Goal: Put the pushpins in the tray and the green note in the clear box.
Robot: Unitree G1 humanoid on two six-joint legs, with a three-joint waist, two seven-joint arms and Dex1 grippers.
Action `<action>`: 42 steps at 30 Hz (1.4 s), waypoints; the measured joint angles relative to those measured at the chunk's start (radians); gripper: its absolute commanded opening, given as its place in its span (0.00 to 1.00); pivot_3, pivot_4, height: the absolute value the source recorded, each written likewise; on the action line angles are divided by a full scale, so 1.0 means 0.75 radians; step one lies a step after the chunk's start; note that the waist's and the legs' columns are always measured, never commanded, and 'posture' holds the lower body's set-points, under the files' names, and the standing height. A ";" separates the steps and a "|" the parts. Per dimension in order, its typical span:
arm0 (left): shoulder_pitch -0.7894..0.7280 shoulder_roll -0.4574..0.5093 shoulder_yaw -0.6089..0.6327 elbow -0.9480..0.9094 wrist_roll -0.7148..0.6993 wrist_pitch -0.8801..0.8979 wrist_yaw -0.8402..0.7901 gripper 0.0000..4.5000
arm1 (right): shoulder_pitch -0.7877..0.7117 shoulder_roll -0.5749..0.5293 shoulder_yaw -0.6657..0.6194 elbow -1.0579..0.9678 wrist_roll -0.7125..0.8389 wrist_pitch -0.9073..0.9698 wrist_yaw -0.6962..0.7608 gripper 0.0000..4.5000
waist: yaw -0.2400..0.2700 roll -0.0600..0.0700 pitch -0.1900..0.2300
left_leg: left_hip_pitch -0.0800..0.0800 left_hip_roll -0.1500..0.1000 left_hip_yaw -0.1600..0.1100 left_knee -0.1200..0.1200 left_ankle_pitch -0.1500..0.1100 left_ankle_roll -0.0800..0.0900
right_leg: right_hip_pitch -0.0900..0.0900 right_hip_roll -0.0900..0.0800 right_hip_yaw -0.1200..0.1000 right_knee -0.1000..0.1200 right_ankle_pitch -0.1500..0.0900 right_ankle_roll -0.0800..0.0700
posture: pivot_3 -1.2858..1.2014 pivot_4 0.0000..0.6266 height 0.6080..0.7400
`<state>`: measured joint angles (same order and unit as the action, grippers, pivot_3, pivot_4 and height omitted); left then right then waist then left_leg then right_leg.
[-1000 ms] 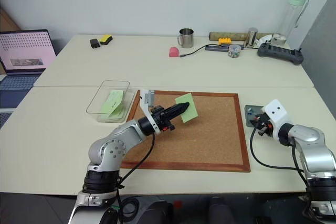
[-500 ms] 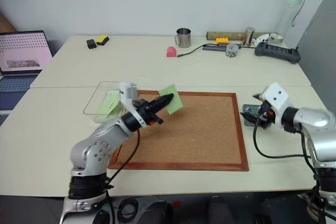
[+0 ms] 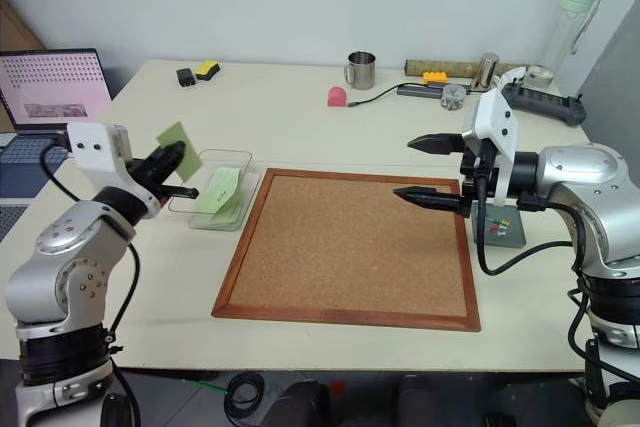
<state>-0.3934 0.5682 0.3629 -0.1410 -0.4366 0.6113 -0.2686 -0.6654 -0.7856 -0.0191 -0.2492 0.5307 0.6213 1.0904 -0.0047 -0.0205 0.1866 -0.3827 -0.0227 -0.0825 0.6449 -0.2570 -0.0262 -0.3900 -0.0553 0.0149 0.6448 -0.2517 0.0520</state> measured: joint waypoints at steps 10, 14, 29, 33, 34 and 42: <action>-0.023 0.013 -0.026 0.121 0.054 -0.016 -0.082 0.43 | -0.003 0.010 0.023 -0.025 0.012 0.033 -0.002 0.89 | 0.001 0.000 0.000 | -0.002 0.001 0.000 0.000 0.000 0.000 | -0.002 0.000 0.000 0.000 0.000 0.000 | 0.52 0.24 1.00; -0.022 0.026 -0.032 0.098 0.048 -0.012 -0.134 0.61 | -0.003 0.011 0.023 -0.025 0.013 0.038 -0.002 0.89 | 0.001 0.000 0.000 | -0.002 0.001 0.000 0.000 0.000 0.000 | -0.002 0.000 0.000 0.000 0.000 0.000 | 0.52 0.24 1.00; 0.468 0.586 0.145 0.011 0.045 -0.126 -0.726 0.78 | 0.307 -0.180 -0.060 0.059 -0.159 -0.152 -0.026 0.89 | -0.004 0.002 0.001 | -0.015 0.003 0.005 -0.002 -0.001 -0.001 | -0.021 -0.001 0.003 0.004 -0.001 -0.003 | 0.52 0.24 1.00; 0.680 0.693 0.266 0.167 0.102 -0.211 -0.913 0.78 | 0.441 -0.311 -0.152 0.155 -0.208 -0.208 0.014 0.89 | -0.004 0.003 0.002 | -0.018 0.003 0.007 -0.001 -0.001 0.000 | -0.022 0.000 0.001 0.002 -0.002 -0.004 | 0.52 0.24 1.00; 0.732 0.708 0.306 0.216 0.120 -0.230 -0.954 0.78 | 0.469 -0.360 -0.179 0.207 -0.214 -0.212 0.032 0.89 | -0.005 0.003 0.002 | -0.018 0.003 0.009 -0.001 -0.001 0.000 | -0.022 0.000 0.001 0.002 -0.002 -0.004 | 0.52 0.24 1.00; 0.812 0.725 0.356 0.314 0.167 -0.346 -1.083 0.78 | 0.508 -0.502 -0.269 0.468 -0.280 -0.338 0.120 0.89 | -0.007 0.004 0.002 | -0.016 0.006 0.012 0.000 0.000 0.000 | -0.021 0.000 0.001 0.004 -0.001 -0.006 | 0.52 0.24 1.00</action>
